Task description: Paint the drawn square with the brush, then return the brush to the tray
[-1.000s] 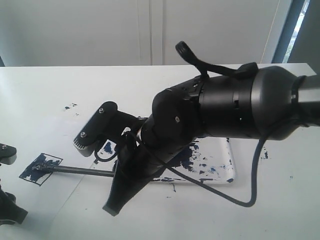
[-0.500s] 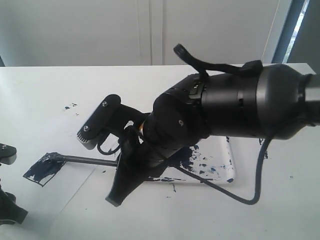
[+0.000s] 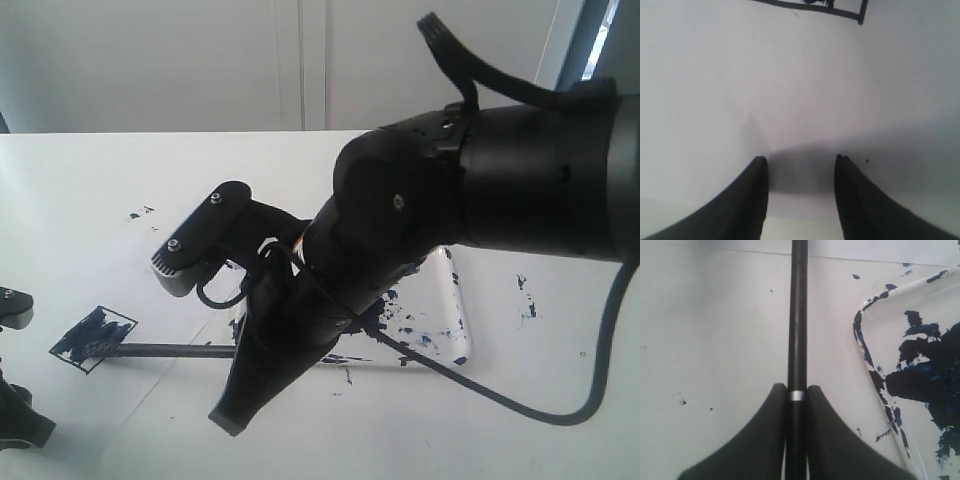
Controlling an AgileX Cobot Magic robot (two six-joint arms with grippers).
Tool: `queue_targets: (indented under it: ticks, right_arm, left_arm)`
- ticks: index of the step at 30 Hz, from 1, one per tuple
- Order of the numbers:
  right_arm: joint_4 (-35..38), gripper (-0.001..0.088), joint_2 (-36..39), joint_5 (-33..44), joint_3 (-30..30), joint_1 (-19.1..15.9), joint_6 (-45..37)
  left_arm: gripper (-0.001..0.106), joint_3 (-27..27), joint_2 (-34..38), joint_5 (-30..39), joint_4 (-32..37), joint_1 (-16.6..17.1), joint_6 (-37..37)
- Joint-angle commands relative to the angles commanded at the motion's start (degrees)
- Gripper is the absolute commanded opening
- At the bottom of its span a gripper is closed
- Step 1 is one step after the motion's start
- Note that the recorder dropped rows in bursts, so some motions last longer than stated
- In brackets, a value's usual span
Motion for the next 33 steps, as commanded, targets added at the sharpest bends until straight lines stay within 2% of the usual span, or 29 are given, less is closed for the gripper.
queue_targets:
  ticks: [10, 33]
  right_arm:
    - [0.27, 0.0, -0.08, 1.16, 0.0, 0.59, -0.1]
    - [-4.02, 0.0, -0.08, 1.62, 0.0, 0.59, 2.13]
  left_arm:
    - [0.048, 0.0, 0.0, 0.11, 0.13, 0.0, -0.01]
    - [0.048, 0.0, 0.0, 0.11, 0.13, 0.0, -0.01]
